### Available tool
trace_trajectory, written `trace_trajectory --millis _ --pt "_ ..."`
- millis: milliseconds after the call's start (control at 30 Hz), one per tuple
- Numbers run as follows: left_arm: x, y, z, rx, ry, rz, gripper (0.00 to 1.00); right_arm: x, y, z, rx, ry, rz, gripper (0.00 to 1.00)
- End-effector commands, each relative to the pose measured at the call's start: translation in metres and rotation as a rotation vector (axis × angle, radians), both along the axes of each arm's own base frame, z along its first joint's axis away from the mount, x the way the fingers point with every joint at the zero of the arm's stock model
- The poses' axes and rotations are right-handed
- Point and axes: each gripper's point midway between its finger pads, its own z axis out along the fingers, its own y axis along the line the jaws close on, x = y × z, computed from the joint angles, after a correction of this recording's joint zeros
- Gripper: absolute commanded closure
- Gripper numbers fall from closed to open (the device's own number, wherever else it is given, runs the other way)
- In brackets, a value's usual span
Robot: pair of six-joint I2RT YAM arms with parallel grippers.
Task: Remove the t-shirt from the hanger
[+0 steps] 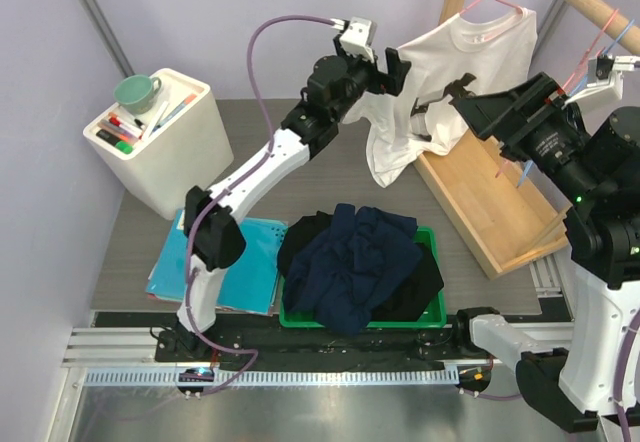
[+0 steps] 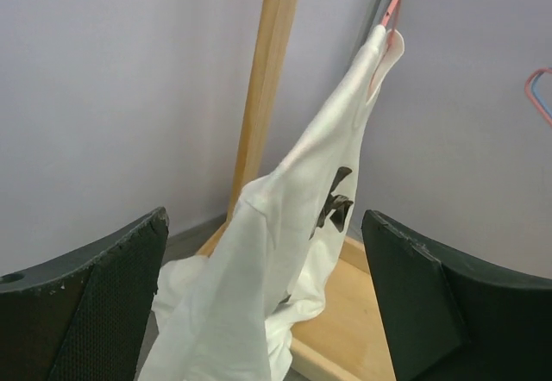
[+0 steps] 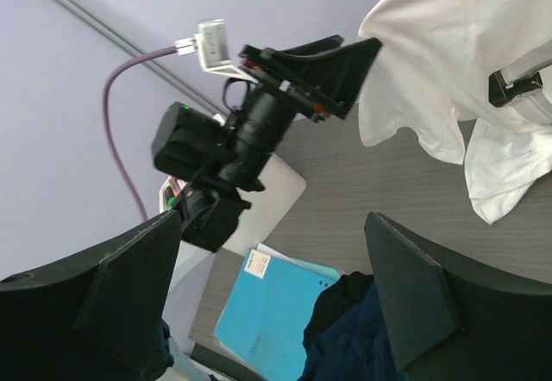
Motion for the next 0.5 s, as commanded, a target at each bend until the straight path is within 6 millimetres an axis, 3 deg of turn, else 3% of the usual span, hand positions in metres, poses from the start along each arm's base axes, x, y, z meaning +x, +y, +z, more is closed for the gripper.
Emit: trace_trajectory --millis 0,67,100,233,300,333,467 --pt "-0.005 -0.015 0.057 -0.086 -0.237 -0.112 0.13 0.002 0.002 0.022 -0.032 -0.068 0.007 0.07" --pt "-0.004 -0.023 0.057 -0.099 -0.253 -0.142 0.19 0.008 0.004 0.021 -0.037 -0.060 0.011 0.07" --pt "0.002 -0.028 0.044 -0.091 -0.241 -0.145 0.24 0.010 0.005 0.023 -0.036 -0.061 0.014 0.07" --pt "0.012 -0.035 0.033 -0.103 -0.229 -0.149 0.48 0.018 0.007 0.026 -0.034 -0.059 0.020 0.07" --pt "0.012 -0.040 0.030 -0.106 -0.225 -0.165 0.58 0.022 0.008 0.027 -0.037 -0.058 0.020 0.07" --pt "0.010 -0.042 0.028 -0.112 -0.218 -0.186 0.69 0.023 0.008 0.027 -0.038 -0.055 0.018 0.07" --pt "0.003 -0.048 0.030 -0.169 -0.209 -0.237 0.82 0.028 0.010 0.025 -0.033 -0.045 0.026 0.07"
